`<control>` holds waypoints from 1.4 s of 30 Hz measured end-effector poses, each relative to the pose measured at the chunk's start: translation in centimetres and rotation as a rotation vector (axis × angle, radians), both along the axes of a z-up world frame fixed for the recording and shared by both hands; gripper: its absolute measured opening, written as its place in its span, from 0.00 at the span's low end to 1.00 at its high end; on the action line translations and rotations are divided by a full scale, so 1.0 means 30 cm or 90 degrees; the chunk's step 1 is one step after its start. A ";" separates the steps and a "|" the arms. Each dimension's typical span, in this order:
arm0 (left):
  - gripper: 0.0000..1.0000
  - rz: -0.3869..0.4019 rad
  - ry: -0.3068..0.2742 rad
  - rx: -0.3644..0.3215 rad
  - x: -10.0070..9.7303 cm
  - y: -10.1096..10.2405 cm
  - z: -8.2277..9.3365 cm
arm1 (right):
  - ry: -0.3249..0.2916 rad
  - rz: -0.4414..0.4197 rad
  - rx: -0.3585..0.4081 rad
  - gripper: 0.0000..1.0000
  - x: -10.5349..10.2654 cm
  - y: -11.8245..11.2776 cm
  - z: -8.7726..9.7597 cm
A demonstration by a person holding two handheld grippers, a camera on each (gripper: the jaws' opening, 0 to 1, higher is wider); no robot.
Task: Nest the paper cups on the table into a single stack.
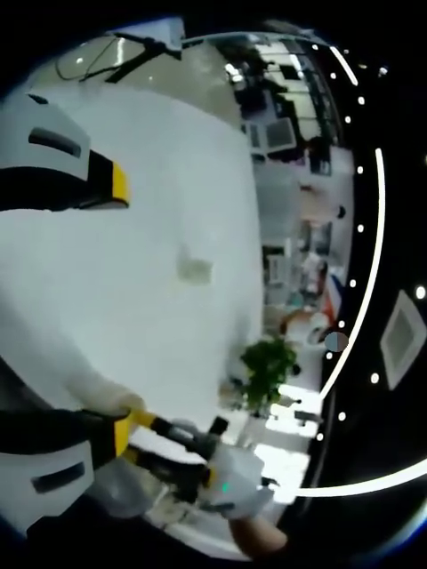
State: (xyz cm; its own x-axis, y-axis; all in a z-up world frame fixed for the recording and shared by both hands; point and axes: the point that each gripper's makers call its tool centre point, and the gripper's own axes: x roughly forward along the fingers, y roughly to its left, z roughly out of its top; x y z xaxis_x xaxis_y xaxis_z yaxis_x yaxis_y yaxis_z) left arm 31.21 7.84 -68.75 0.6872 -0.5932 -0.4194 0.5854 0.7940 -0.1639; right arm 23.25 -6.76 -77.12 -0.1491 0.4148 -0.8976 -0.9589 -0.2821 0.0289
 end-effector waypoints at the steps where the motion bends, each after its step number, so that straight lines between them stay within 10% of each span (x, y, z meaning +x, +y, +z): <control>1: 0.91 -0.001 0.000 0.001 -0.001 0.000 -0.001 | -0.001 0.000 0.001 0.25 0.000 0.000 0.002; 18: 0.91 -0.007 0.002 0.000 0.000 -0.009 -0.006 | 0.003 -0.038 0.034 0.27 -0.002 0.001 0.049; 42: 0.91 -0.024 -0.005 0.018 0.039 -0.022 0.019 | 0.112 -0.352 0.238 0.47 0.077 -0.038 0.150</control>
State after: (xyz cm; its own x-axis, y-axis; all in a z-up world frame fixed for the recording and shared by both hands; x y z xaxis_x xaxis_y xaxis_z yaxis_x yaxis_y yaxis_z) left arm 32.38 7.17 -68.18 0.6680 -0.6072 -0.4302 0.6166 0.7753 -0.1370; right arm 25.57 -7.89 -72.63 0.0425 0.7486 -0.6616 -0.9549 0.2251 0.1934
